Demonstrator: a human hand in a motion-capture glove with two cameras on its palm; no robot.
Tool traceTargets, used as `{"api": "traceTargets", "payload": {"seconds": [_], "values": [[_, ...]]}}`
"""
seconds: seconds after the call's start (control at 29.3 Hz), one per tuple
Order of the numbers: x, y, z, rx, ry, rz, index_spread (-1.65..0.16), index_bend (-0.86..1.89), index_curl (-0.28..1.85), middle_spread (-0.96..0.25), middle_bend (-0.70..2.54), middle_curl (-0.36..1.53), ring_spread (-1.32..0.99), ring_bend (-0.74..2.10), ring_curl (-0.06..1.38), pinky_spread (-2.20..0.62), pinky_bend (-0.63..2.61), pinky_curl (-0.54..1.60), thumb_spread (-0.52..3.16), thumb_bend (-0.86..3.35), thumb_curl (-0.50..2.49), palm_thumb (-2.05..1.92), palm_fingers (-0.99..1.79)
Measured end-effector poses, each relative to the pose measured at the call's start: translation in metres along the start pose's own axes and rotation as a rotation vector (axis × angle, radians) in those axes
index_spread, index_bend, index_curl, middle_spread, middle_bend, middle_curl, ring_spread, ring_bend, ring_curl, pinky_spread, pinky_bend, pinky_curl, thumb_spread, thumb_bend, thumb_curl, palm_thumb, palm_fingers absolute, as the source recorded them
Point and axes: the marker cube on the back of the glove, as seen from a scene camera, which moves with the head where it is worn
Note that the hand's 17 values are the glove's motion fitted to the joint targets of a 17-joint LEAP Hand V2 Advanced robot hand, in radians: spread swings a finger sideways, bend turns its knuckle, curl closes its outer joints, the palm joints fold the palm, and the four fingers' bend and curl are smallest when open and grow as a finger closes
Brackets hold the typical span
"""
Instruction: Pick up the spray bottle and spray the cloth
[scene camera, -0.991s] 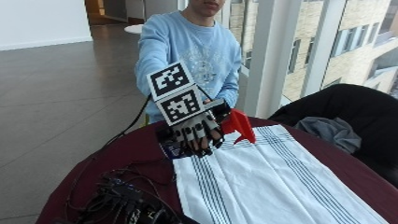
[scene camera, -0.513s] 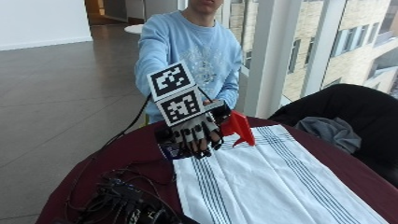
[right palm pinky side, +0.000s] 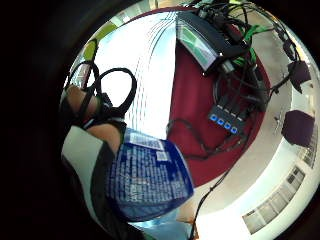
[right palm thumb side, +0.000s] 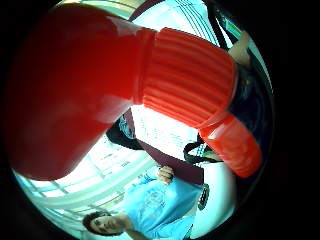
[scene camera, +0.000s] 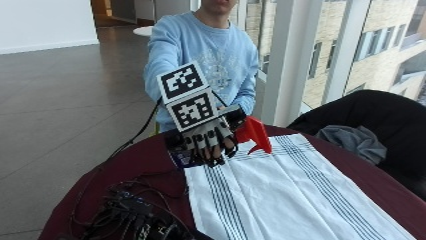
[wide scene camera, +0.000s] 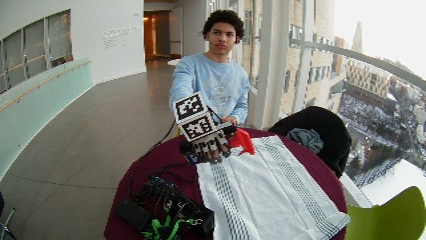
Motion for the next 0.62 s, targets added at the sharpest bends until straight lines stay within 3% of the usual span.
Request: {"api": "traceTargets", "payload": {"seconds": [0.62], "values": [[-0.0058, -0.0002, 0.0047, -0.014, 0.023, -0.009, -0.26, 0.12, 0.33, -0.11, 0.29, 0.46, -0.07, 0.54, 0.39, 0.04, 0.32, 0.37, 0.66, -0.03, 0.66, 1.01, 1.14]]}}
